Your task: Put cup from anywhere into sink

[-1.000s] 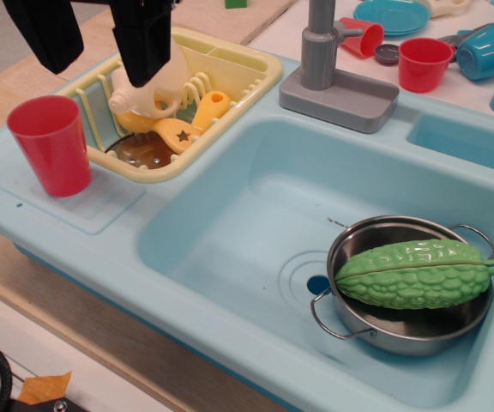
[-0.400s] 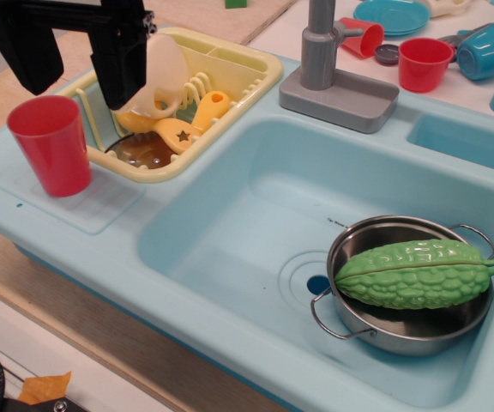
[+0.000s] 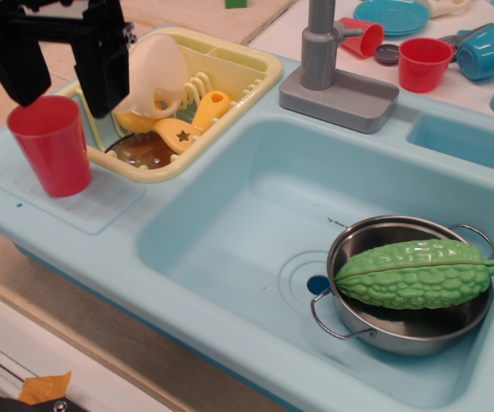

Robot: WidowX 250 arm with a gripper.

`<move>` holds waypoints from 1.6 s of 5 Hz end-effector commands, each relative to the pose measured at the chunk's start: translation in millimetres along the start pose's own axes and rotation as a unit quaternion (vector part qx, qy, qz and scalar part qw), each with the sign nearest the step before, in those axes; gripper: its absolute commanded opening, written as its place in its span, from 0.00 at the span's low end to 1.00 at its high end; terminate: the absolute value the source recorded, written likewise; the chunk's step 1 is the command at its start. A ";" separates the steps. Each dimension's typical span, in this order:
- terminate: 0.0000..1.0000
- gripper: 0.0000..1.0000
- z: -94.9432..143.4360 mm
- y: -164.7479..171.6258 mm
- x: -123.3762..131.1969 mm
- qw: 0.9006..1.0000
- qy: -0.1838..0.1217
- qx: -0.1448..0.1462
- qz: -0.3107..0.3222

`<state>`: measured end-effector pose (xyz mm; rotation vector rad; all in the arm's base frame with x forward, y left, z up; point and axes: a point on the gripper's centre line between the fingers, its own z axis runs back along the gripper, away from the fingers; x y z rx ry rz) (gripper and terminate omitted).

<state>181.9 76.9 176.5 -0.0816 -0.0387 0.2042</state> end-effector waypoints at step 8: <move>0.00 0.00 -17.2 -48.6 30.7 0.993 -0.046 -0.090 -0.052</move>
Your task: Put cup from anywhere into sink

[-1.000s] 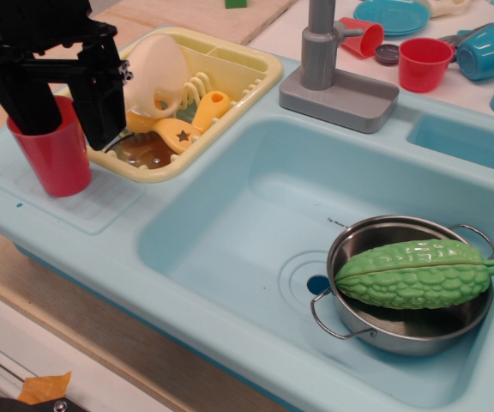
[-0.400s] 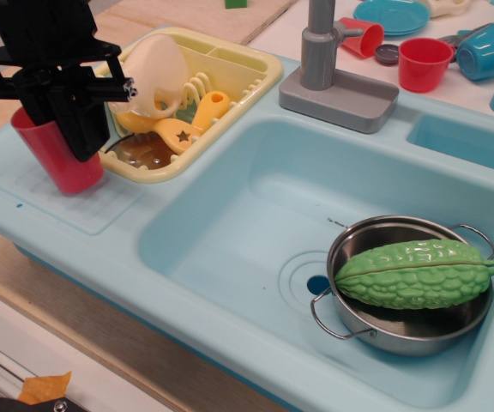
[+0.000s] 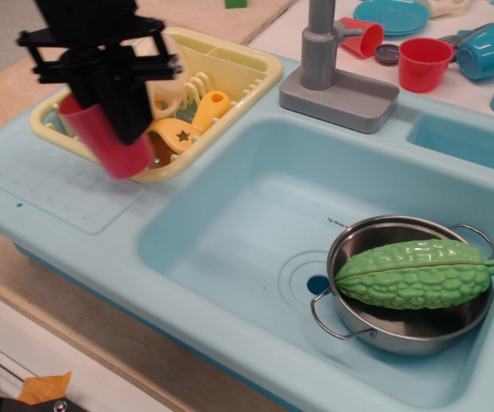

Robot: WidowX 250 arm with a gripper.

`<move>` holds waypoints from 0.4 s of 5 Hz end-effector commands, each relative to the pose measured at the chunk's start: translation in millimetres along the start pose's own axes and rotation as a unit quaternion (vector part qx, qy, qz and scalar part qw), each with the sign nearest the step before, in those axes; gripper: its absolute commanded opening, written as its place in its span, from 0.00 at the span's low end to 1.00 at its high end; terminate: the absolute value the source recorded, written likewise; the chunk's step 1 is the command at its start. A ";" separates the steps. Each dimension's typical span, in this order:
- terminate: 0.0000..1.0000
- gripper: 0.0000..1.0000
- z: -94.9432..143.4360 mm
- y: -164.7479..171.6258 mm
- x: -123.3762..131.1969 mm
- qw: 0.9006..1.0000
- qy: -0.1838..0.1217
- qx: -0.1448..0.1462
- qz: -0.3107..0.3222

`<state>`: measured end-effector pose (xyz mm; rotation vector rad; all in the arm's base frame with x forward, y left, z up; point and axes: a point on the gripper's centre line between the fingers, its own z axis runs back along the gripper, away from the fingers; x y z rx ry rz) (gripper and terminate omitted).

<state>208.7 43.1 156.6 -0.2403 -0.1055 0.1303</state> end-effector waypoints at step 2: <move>0.00 0.00 -34.9 -65.5 38.1 0.993 -0.046 -0.086 -0.069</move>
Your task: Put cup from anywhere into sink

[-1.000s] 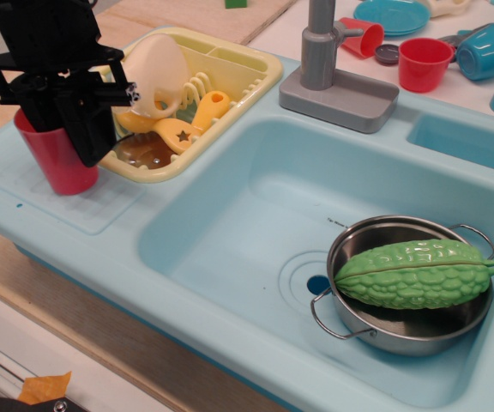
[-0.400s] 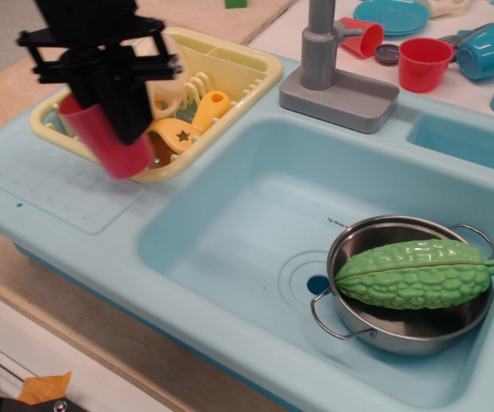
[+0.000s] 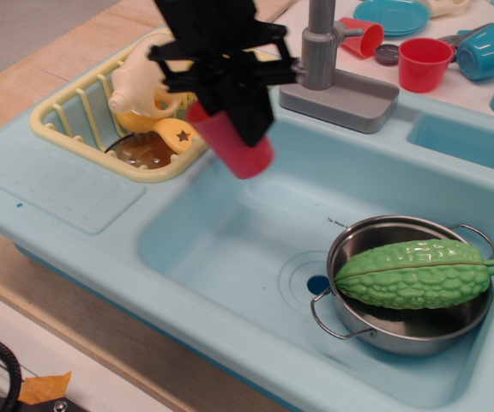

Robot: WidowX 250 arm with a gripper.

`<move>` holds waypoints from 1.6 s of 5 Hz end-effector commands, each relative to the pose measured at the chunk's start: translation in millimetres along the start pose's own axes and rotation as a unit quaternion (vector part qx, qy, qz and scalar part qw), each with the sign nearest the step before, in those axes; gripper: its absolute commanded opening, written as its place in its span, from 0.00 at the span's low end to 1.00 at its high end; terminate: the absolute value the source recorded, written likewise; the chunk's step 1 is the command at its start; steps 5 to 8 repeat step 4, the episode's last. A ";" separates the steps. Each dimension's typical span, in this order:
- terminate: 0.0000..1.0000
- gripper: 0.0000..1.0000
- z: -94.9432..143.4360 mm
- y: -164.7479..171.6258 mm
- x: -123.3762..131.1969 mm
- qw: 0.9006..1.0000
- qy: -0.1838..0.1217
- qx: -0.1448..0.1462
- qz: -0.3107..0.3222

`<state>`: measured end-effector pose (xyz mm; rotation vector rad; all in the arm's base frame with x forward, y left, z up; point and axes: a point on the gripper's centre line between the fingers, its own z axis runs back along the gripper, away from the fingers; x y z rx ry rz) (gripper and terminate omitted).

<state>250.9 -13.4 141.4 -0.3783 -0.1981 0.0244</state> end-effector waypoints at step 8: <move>1.00 1.00 -12.3 -16.8 8.6 0.999 -0.017 -0.036 -0.031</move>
